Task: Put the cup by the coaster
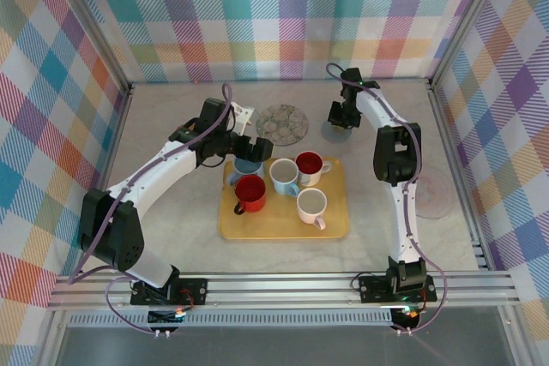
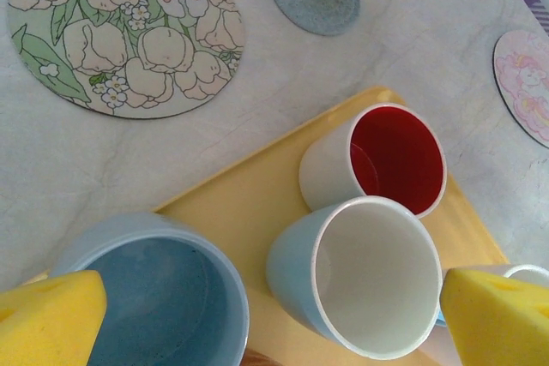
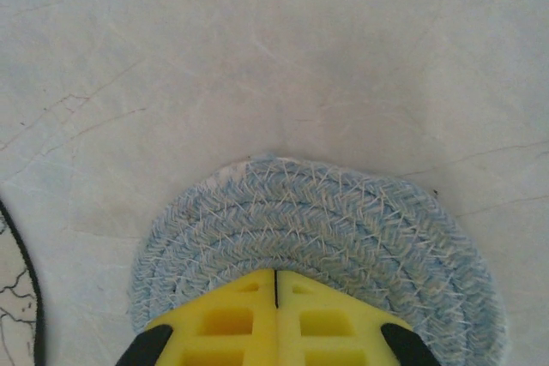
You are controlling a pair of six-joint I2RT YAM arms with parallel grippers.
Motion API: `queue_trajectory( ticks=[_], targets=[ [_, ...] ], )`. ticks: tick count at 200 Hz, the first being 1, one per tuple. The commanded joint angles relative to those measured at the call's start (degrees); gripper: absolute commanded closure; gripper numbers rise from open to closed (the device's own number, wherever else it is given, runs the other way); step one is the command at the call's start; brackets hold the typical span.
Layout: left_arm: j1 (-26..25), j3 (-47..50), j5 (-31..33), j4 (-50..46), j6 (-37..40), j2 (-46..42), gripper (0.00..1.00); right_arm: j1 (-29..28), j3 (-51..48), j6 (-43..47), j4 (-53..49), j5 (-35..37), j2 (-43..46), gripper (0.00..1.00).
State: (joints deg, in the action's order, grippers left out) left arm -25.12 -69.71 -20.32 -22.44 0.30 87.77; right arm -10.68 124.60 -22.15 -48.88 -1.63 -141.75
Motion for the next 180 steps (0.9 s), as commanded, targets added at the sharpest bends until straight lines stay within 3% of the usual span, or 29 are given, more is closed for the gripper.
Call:
queue_trajectory(
  ticks=[1,180],
  targets=[
    [-0.43,-2.35,0.11,-0.86,1.21,0.83,0.0,-0.64,0.55,-2.3,-1.4,-1.88,-3.69,1.0],
    [-0.45,-2.33,1.94,-1.87,1.6,-0.4,0.0,-0.75,4.86,-1.69,-3.19,-3.54,-3.59,0.97]
  ],
)
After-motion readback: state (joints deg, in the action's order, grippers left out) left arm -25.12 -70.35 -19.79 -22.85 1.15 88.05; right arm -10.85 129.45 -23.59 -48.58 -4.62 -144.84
